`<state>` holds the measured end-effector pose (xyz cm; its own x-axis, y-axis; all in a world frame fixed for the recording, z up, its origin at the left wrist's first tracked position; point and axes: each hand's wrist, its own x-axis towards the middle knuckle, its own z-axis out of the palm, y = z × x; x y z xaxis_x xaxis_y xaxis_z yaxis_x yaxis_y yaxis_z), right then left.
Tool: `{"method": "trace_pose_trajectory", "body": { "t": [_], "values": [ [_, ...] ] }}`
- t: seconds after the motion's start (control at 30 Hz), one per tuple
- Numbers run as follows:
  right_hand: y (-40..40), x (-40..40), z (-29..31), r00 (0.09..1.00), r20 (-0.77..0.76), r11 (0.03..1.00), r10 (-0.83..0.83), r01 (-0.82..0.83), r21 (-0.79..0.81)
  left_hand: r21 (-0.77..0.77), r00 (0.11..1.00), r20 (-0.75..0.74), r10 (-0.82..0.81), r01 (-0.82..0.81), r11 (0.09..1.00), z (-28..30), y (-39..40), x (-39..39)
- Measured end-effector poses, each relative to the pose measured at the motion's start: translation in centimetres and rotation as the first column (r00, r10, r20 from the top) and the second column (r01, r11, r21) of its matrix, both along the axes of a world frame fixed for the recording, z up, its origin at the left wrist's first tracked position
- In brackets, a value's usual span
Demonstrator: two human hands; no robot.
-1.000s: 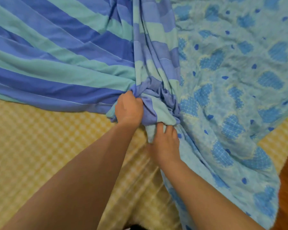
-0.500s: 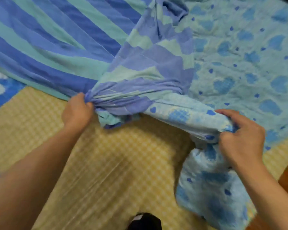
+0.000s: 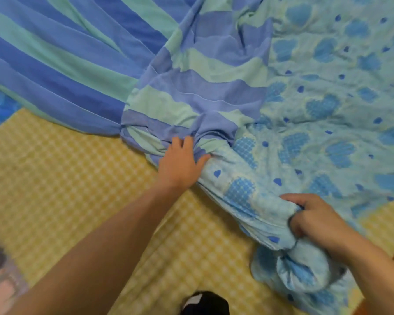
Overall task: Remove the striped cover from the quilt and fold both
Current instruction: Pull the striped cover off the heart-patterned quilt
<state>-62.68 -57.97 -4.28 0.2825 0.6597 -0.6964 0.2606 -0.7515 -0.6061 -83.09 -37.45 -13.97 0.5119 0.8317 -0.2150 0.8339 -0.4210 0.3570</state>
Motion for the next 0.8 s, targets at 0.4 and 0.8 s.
{"method": "trace_pose_trajectory", "body": {
  "t": [0.4,0.8],
  "values": [
    [-2.2,-1.8,-1.4,0.971,-0.23,0.996,0.061,-0.073,-0.046,-0.165,0.504,-0.004,0.864,-0.852,0.497,7.2,23.1,-17.5],
    [-13.5,1.5,-5.7,0.661,0.052,0.656,-0.749,0.727,0.202,-0.986,0.275,-0.08,0.958,0.121,-0.117,1.0,-17.9,0.2]
  ]
}}
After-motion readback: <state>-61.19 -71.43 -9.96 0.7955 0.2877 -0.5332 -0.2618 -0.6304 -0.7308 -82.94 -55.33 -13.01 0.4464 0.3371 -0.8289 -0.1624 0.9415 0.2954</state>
